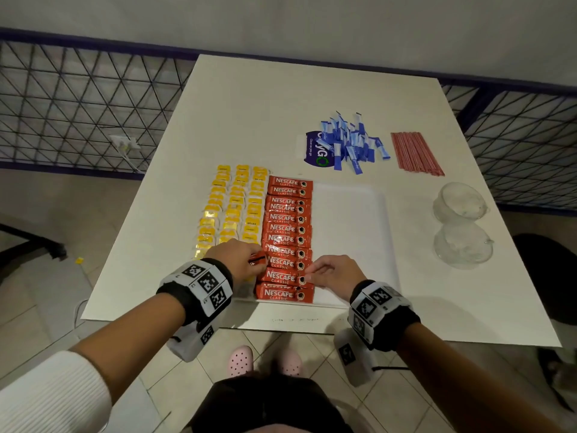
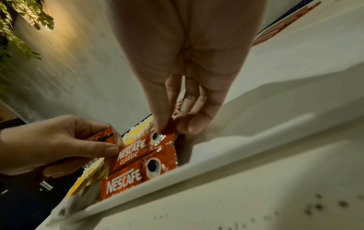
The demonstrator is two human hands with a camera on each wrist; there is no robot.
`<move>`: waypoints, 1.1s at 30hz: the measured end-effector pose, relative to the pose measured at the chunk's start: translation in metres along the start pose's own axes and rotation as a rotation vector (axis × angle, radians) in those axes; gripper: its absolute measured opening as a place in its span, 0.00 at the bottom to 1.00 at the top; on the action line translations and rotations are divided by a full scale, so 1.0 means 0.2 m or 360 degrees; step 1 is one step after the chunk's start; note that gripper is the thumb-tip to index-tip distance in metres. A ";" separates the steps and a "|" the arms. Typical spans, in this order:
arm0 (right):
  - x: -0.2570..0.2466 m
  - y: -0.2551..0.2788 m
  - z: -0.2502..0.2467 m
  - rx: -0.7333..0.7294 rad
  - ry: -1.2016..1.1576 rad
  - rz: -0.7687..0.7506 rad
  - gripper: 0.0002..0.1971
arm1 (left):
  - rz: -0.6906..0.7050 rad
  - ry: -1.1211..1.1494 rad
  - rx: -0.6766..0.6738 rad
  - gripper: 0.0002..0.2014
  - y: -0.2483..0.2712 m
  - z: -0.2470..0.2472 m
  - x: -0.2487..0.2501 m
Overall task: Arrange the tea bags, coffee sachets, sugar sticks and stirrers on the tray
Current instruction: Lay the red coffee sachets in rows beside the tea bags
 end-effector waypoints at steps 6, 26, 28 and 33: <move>0.01 0.00 0.03 0.0042 -0.0006 0.0002 0.10 | 0.0035 -0.0157 -0.0057 0.19 -0.02 0.03 -0.01; -0.33 -0.04 -0.24 0.0076 -0.0020 -0.0442 0.12 | 0.0254 0.0138 -0.0209 0.13 -0.10 -0.15 0.19; -0.39 -0.05 -0.24 0.0100 0.0064 -0.0517 0.10 | 0.0300 0.0191 -0.0223 0.14 -0.11 -0.16 0.22; -0.40 -0.10 -0.27 0.0160 0.0081 -0.0436 0.02 | 0.0282 0.0812 -0.0270 0.06 -0.13 -0.19 0.18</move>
Point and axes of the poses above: each hand's wrist, its own y-axis away from the middle knuckle, its own z-axis out of the palm, x = y × z, the point moved 3 cm from there along -y, towards the middle knuckle, and after that the axes turned 14 degrees about y, right-handed, at the moved point
